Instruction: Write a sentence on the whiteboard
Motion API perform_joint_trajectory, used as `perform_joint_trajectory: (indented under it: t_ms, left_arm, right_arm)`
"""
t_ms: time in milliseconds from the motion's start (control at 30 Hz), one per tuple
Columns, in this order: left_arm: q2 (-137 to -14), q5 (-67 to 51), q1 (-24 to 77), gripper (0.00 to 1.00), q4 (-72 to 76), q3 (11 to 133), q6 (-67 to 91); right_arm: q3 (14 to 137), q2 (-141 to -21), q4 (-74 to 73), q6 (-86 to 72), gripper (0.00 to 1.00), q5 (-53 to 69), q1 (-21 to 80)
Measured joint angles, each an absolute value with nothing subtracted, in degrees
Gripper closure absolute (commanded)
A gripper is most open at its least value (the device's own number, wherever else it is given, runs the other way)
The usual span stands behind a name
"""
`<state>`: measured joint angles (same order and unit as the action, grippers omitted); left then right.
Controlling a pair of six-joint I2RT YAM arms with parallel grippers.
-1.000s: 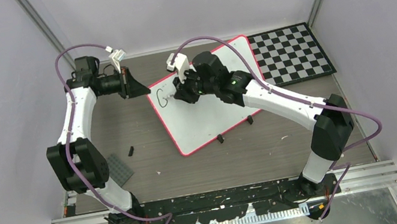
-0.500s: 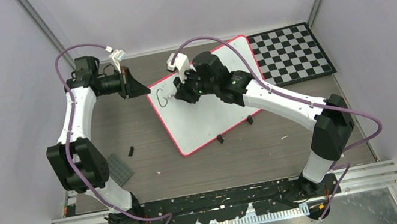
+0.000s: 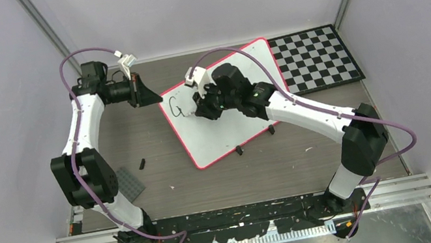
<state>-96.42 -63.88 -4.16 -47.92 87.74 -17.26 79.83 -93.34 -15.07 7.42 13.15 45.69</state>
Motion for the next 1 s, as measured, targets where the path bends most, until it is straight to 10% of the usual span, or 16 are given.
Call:
perform_joint_trajectory:
  t_ms: [133, 400, 800, 1000]
  left_arm:
    - [-96.42, -63.9, -4.21, 0.98, -48.69, 87.94, -18.17]
    - [-96.44, -64.12, -3.84, 0.64, -51.57, 88.68, -18.76]
    - [-96.51, -64.79, -2.52, 0.64, -50.33, 88.77, -14.63]
    - [-97.27, -64.99, -1.28, 0.84, -46.59, 88.75, -11.0]
  right_arm:
    - [79.85, -93.34, -15.11, 7.33, 1.0, 13.61, 45.69]
    - [81.28, -93.23, -15.35, 5.37, 1.0, 14.11, 44.82]
    - [83.4, -91.31, -14.28, 4.51, 1.0, 14.98, 40.8]
    - [83.7, -91.31, -14.9, 5.26, 1.0, 17.26, 40.82]
